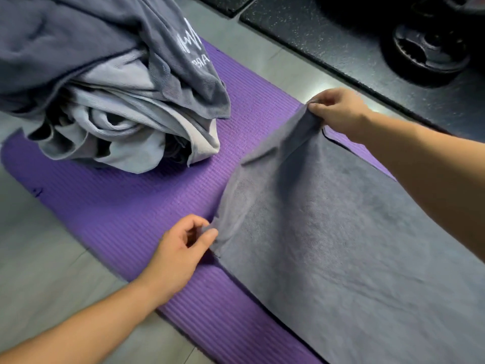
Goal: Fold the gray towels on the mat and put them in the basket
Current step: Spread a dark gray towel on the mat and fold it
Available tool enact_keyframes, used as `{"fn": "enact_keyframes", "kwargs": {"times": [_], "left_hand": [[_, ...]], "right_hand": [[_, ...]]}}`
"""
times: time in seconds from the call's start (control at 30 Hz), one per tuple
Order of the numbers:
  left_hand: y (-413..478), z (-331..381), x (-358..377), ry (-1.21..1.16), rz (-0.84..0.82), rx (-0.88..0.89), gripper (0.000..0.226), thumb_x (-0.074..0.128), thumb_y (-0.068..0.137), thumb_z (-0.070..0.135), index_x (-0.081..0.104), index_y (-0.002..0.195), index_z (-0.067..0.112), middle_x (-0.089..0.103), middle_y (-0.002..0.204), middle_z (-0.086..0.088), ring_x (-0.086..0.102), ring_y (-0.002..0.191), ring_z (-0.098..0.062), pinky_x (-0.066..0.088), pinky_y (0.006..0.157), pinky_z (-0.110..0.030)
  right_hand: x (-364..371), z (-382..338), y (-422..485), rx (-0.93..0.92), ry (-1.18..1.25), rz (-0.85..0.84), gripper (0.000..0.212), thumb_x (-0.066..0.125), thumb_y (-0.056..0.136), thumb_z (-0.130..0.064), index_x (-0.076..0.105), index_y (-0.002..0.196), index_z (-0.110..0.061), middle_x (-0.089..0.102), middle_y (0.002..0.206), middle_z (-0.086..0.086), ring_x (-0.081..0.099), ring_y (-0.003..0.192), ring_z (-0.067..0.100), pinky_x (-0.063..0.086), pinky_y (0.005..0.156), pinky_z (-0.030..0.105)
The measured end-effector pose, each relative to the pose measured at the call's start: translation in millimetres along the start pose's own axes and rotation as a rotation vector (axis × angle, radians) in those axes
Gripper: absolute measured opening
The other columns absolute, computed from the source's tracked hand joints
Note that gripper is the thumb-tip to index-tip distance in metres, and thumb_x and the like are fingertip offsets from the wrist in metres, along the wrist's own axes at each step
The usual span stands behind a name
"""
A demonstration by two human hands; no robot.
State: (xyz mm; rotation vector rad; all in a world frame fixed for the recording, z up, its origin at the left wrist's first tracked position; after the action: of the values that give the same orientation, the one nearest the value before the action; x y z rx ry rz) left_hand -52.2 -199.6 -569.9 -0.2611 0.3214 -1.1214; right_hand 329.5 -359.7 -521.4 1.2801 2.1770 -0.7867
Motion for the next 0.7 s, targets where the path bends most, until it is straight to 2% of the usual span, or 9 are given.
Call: {"fn": "enact_keyframes", "kwargs": {"times": [0.07,0.13,0.2,0.3,0.37,0.43,0.53,0.6,0.7], "left_hand": [[-3,18,11,0.104,-0.095,0.069,0.023,0.072,0.078,0.047,0.066,0.085,0.025,0.062,0.074,0.001,0.055,0.072,-0.007,0.047,0.073,-0.024],[-6,37,28,0.175,-0.193,0.143,0.023,0.071,0.076,0.049,0.068,0.084,0.028,0.066,0.076,0.003,0.058,0.073,-0.004,0.048,0.075,-0.018],[-14,56,51,0.23,-0.322,0.208,0.019,0.072,0.078,0.048,0.069,0.085,0.031,0.069,0.08,0.007,0.062,0.077,-0.002,0.048,0.079,-0.016],[-32,78,86,0.294,-0.476,0.295,0.012,0.072,0.079,0.046,0.07,0.086,0.036,0.071,0.085,0.009,0.067,0.083,-0.009,0.05,0.08,-0.019],[-47,86,111,0.337,-0.553,0.336,0.012,0.072,0.08,0.047,0.07,0.084,0.036,0.07,0.086,0.007,0.067,0.084,-0.014,0.052,0.081,-0.025],[-64,94,140,0.385,-0.658,0.389,0.011,0.073,0.083,0.045,0.069,0.082,0.035,0.069,0.086,0.012,0.067,0.085,-0.009,0.05,0.081,-0.021],[-93,111,193,0.572,-0.857,0.602,0.011,0.073,0.09,0.036,0.07,0.089,0.026,0.065,0.089,0.018,0.063,0.086,0.002,0.048,0.08,-0.019],[-112,127,227,0.68,-0.976,0.702,0.012,0.07,0.092,0.036,0.067,0.092,0.024,0.063,0.089,0.016,0.058,0.083,0.004,0.049,0.077,-0.021],[-145,144,289,0.864,-1.142,0.83,0.014,0.066,0.093,0.038,0.063,0.094,0.025,0.06,0.087,0.011,0.055,0.077,-0.005,0.048,0.07,-0.025]], "right_hand": [[-13,2,-10,-0.03,-0.034,-0.027,0.008,0.067,0.093,-0.024,0.075,0.094,-0.023,0.063,0.074,-0.005,0.054,0.063,0.007,0.047,0.056,0.015],[-33,8,-21,-0.039,-0.017,-0.025,0.009,0.069,0.088,-0.031,0.076,0.091,-0.025,0.064,0.079,-0.001,0.056,0.071,0.013,0.051,0.068,0.031],[-57,20,-35,-0.025,-0.02,-0.012,0.009,0.07,0.089,-0.033,0.075,0.09,-0.026,0.06,0.082,0.004,0.054,0.074,0.019,0.048,0.07,0.038],[-96,41,-65,-0.009,-0.053,-0.009,0.01,0.068,0.095,-0.032,0.074,0.095,-0.025,0.058,0.079,0.006,0.053,0.069,0.02,0.048,0.069,0.038],[-121,55,-93,0.003,0.041,-0.051,0.01,0.065,0.098,-0.025,0.072,0.095,-0.02,0.06,0.073,0.003,0.056,0.065,0.014,0.05,0.07,0.035],[-147,72,-122,0.015,0.14,-0.074,0.01,0.063,0.1,-0.021,0.07,0.097,-0.015,0.065,0.075,0.003,0.063,0.067,0.011,0.051,0.072,0.032],[-186,108,-168,0.072,0.227,-0.044,0.024,0.065,0.097,-0.034,0.069,0.099,-0.01,0.07,0.086,0.008,0.069,0.078,0.017,0.056,0.076,0.034],[-209,140,-197,0.125,0.269,0.005,0.024,0.069,0.094,-0.036,0.066,0.091,-0.012,0.069,0.081,0.009,0.071,0.074,0.021,0.059,0.072,0.035],[-238,197,-239,0.192,0.286,0.077,0.016,0.07,0.095,-0.017,0.061,0.082,-0.015,0.066,0.069,0.006,0.069,0.062,0.022,0.059,0.065,0.037]]}}
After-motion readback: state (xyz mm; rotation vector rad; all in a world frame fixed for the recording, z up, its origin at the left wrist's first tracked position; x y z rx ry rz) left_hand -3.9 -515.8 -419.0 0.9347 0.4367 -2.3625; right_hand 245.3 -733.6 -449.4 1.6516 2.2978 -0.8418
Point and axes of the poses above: each hand's wrist, its own y-axis towards the middle knuckle, its own x-axis out of the palm, z = x × y, the point moved 7 cm from there along y, towards the middle knuckle
